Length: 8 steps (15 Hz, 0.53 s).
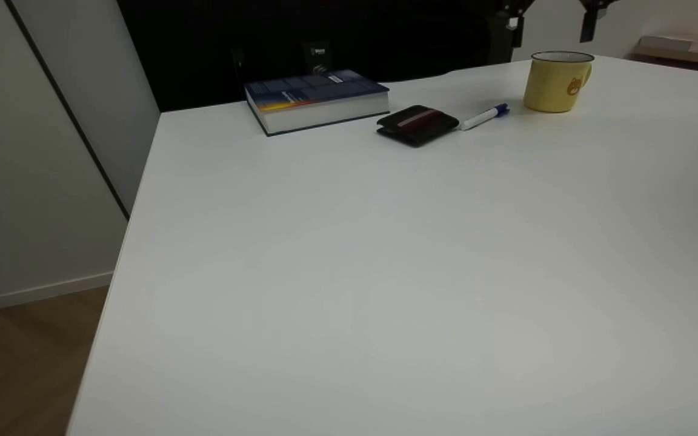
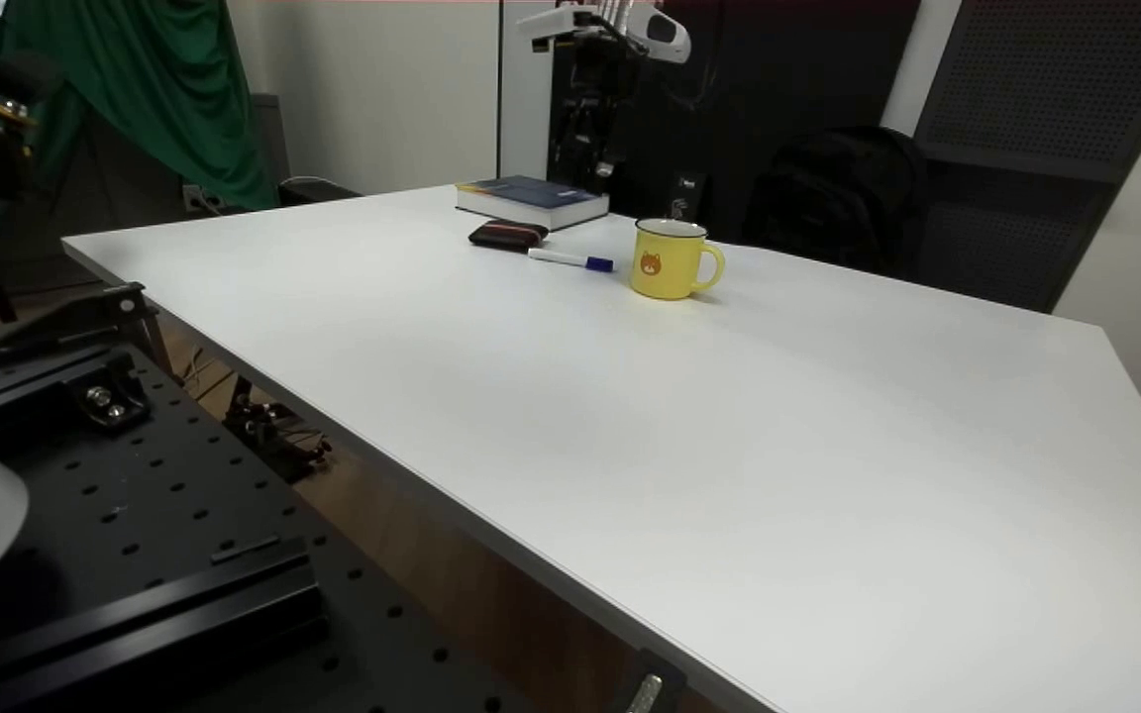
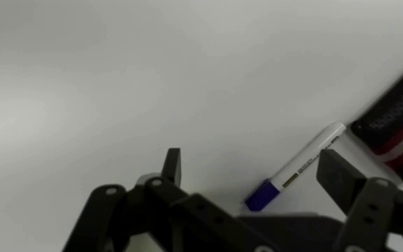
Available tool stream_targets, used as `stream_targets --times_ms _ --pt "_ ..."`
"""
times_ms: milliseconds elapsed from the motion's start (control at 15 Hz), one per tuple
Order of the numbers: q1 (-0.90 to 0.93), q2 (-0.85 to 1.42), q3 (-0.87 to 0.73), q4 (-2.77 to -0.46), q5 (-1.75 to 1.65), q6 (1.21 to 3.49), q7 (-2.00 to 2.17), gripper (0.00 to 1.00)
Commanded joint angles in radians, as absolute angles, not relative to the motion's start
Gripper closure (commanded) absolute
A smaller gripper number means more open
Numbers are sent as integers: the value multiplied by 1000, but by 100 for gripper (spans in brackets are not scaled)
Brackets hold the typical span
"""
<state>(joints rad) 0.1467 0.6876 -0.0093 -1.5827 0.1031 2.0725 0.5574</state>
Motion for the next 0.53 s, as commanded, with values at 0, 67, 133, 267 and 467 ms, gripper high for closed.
stream_targets --times_ms 0,67,133,267,467 --pt "224 749 -38 -1498 115 2146 772 0" --pt "246 753 -47 -1498 101 2182 828 0" --pt "267 758 -60 -1498 84 2211 884 0" --pt "299 768 -85 -1502 59 2260 989 0" --pt "325 787 -122 -1503 25 2279 1139 0"
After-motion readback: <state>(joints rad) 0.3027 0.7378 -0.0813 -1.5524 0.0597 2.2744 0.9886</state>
